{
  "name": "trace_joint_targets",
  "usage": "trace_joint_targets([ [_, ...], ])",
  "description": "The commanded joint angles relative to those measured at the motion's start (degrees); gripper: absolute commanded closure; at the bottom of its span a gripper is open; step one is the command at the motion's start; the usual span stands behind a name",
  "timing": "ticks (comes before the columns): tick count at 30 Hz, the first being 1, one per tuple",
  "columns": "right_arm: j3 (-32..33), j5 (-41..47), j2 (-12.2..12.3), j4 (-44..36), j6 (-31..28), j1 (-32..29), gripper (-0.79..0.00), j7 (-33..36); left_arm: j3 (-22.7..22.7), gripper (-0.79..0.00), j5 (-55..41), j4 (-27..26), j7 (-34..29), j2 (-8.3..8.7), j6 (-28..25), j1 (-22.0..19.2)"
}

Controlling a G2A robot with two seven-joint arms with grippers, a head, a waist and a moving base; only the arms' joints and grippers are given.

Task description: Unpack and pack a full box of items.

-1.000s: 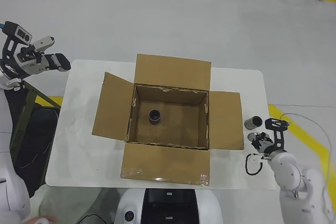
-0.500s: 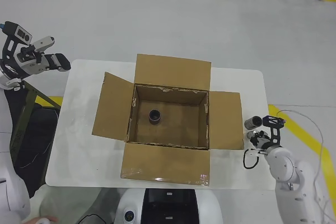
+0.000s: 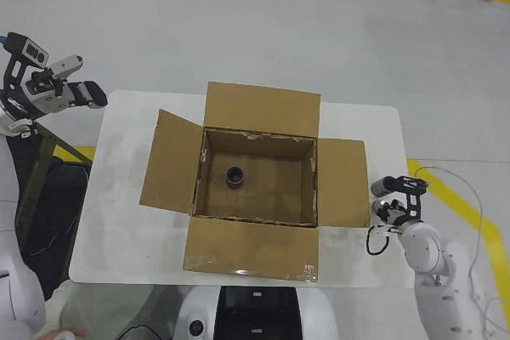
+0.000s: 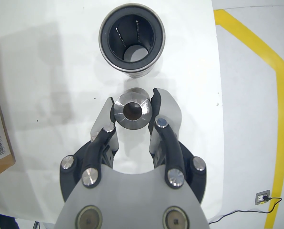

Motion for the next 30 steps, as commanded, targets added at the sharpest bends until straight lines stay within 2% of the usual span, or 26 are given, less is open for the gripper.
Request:
trace_joint_targets([
  [1,-0.13,-0.09,0.03,-0.19,0.09,-0.02,-0.579,0.16,0.0,-0.785,0.0,0.0,0.0,0.0,0.0,0.0],
  [7,0.37,-0.9,0.2,-3.56,0.78,-1.09,-0.597,0.29,0.0,-0.785,0.0,0.0,0.0,0.0,0.0,0.0],
  [20,3.75,-2.49,0.47,-21.4,3.09,-9.05,-0.643,0.4,0.0,-0.785,0.0,0.0,0.0,0.0,0.0,0.0],
  [30,0.93,-6.4,0.48,-31.75,3.03,-8.82,-0.634,-0.05,0.0,-0.785,0.0,0.0,0.0,0.0,0.0,0.0],
])
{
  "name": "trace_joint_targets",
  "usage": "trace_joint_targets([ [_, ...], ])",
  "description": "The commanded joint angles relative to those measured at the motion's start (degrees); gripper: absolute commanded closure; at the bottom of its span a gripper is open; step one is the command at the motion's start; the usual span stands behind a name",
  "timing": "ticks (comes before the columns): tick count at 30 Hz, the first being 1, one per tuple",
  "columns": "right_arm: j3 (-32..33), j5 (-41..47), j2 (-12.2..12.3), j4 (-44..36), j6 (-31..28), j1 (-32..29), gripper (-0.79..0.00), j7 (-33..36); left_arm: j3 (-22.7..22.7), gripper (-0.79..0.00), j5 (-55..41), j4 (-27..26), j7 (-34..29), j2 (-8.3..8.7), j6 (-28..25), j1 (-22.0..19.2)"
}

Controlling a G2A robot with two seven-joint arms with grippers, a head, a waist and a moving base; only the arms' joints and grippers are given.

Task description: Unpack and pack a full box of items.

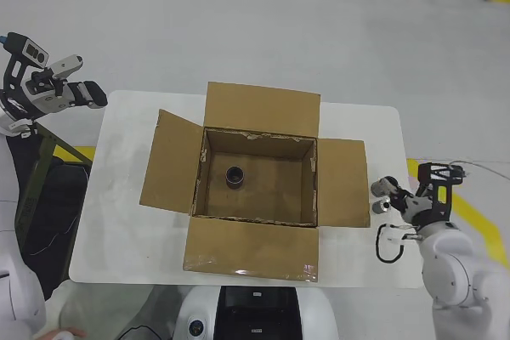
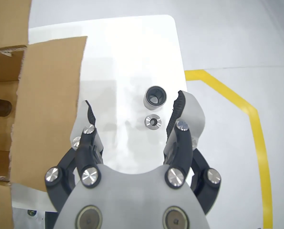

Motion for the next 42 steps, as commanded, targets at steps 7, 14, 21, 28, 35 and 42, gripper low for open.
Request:
trace_joint_targets([
  [7,-7.1,-1.82,-0.04,-3.96,-3.33,4.59,-0.64,1.03,0.0,-0.785,0.0,0.0,0.0,0.0,0.0,0.0],
  [14,-16.58,-3.93,-0.26,-3.96,-7.11,9.59,-0.634,2.62,0.0,-0.785,0.0,0.0,0.0,0.0,0.0,0.0],
  [21,-26.78,-7.28,-0.83,-2.31,-8.96,14.7,-0.628,5.09,0.0,-0.785,0.0,0.0,0.0,0.0,0.0,0.0],
  [28,-35.84,-8.83,-1.94,4.72,-10.31,21.45,-0.628,6.51,0.0,-0.785,0.0,0.0,0.0,0.0,0.0,0.0],
  [35,-39.5,-7.58,-2.91,10.35,-10.37,26.13,-0.705,8.47,0.0,-0.785,0.0,0.0,0.0,0.0,0.0,0.0],
  [42,-39.48,-5.72,-3.12,11.79,-10.65,26.96,-0.736,8.58,0.0,-0.785,0.0,0.0,0.0,0.0,0.0,0.0],
])
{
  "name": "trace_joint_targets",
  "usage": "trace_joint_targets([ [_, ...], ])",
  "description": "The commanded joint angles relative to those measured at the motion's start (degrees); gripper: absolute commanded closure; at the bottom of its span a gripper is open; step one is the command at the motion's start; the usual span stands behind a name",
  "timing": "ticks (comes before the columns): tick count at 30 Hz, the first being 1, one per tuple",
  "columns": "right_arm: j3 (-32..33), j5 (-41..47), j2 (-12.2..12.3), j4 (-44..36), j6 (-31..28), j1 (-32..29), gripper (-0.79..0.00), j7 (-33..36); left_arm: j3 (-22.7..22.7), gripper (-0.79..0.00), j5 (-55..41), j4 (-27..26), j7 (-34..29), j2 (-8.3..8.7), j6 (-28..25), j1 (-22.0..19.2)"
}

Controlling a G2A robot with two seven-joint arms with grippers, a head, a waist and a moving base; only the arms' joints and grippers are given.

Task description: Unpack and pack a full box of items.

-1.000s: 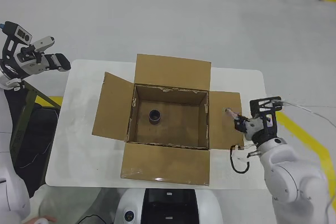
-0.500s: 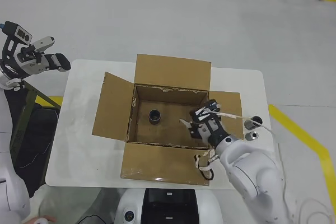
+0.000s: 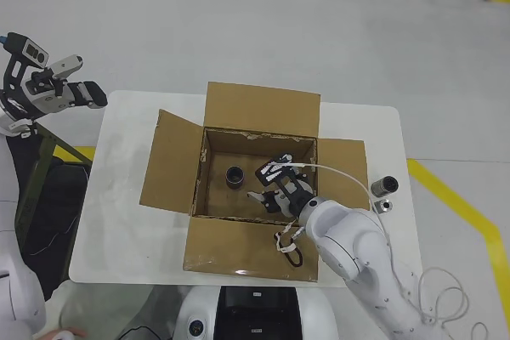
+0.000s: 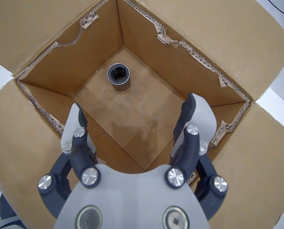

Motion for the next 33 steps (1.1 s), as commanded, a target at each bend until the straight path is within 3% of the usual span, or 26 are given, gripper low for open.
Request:
trace_joint_targets([
  [1,0.0,-0.07,0.01,-0.03,0.01,-0.02,-0.736,-0.01,0.0,-0.785,0.0,0.0,0.0,0.0,0.0,0.0],
  [13,0.0,-0.07,0.01,-0.03,0.01,-0.02,-0.736,-0.01,0.0,-0.785,0.0,0.0,0.0,0.0,0.0,0.0],
  [14,0.0,-0.05,0.0,0.02,-0.07,-0.03,-0.785,-0.28,0.0,-0.785,0.0,0.0,0.0,0.0,0.0,0.0],
  [15,-0.02,-0.27,-0.02,0.63,-0.57,0.36,-0.785,-0.94,0.0,-0.785,0.0,0.0,0.0,0.0,0.0,0.0],
  [24,-4.64,5.97,-1.95,9.53,-3.87,10.73,-0.785,1.91,0.0,-0.785,0.0,0.0,0.0,0.0,0.0,0.0],
  [33,-9.29,12.43,-4.54,21.46,-3.58,20.2,-0.785,3.22,0.0,-0.785,0.0,0.0,0.0,0.0,0.0,0.0],
])
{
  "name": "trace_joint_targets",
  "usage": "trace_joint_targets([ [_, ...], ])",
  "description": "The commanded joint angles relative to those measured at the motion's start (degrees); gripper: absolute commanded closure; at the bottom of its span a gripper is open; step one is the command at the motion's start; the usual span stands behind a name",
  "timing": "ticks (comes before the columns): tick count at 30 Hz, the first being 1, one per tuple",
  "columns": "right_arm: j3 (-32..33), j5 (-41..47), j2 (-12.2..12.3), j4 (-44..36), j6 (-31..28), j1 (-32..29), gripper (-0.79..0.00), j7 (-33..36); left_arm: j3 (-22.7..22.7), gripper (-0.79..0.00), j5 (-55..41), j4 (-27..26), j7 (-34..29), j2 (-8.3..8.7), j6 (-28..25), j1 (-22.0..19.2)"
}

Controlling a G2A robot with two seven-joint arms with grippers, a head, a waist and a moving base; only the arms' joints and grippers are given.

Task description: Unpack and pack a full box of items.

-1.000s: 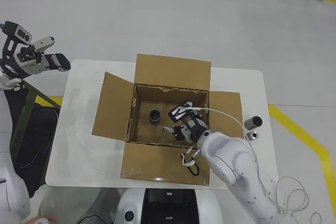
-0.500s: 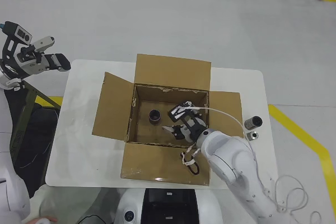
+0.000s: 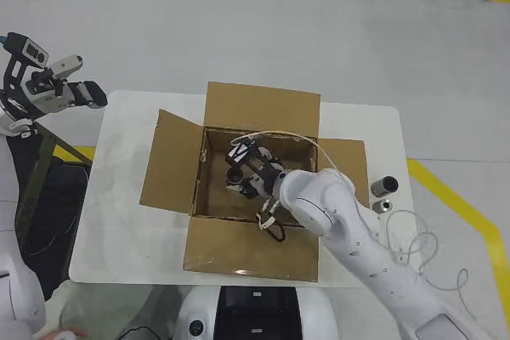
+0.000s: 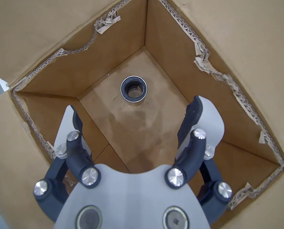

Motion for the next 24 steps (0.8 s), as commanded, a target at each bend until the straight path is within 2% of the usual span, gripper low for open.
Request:
trace_joint_targets([
  [1,-0.97,1.09,-0.54,2.7,0.08,1.63,-0.785,-0.16,0.0,-0.785,0.0,0.0,0.0,0.0,0.0,0.0],
  [16,-7.33,2.87,-3.92,17.14,-0.93,8.31,-0.785,-2.4,0.0,-0.785,0.0,0.0,0.0,0.0,0.0,0.0],
  [24,-10.2,4.54,-6.18,24.15,-1.14,11.48,-0.739,-4.08,0.0,-0.785,0.0,0.0,0.0,0.0,0.0,0.0],
])
